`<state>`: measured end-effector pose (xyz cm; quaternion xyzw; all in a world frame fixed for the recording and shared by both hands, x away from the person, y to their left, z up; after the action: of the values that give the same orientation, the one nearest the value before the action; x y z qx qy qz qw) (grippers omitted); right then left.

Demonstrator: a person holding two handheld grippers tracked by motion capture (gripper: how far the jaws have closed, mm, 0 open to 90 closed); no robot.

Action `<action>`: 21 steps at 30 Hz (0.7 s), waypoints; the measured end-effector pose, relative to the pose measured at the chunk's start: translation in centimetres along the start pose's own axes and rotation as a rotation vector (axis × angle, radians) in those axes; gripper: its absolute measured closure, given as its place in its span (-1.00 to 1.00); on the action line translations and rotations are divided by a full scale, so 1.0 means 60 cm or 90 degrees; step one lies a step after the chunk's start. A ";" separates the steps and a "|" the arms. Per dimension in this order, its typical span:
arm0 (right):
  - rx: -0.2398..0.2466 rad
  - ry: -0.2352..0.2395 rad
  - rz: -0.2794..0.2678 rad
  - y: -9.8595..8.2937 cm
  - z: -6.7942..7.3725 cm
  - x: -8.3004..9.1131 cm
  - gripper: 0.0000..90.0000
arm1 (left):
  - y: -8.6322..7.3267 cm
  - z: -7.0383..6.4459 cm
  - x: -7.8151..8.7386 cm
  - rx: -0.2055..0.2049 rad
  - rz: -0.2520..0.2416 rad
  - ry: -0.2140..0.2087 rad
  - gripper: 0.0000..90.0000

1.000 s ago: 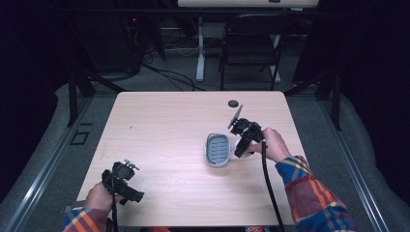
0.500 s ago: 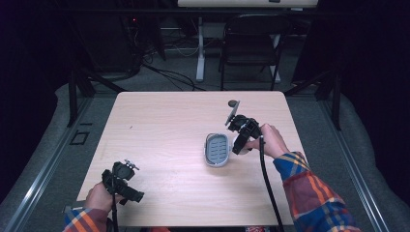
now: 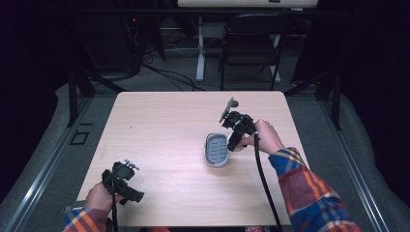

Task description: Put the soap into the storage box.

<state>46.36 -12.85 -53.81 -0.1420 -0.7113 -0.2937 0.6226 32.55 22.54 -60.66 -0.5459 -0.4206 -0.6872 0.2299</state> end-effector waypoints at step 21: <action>0.020 0.011 0.009 0.034 0.012 -0.016 -0.46 | 0.000 0.000 0.000 0.003 0.001 -0.002 -1.00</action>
<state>47.09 -10.67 -54.27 -0.1349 -0.7093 -0.2796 0.6329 32.52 22.53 -60.68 -0.5468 -0.4222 -0.6852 0.2309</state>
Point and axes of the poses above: each handheld gripper's, and its own axes: x roughly backward along the jaws, y roughly out of its top, z roughly to its left, the point moved 8 cm from there along -x, roughly forward along the jaws, and after that the axes turned 5 degrees about -z, right-handed, at the moved point
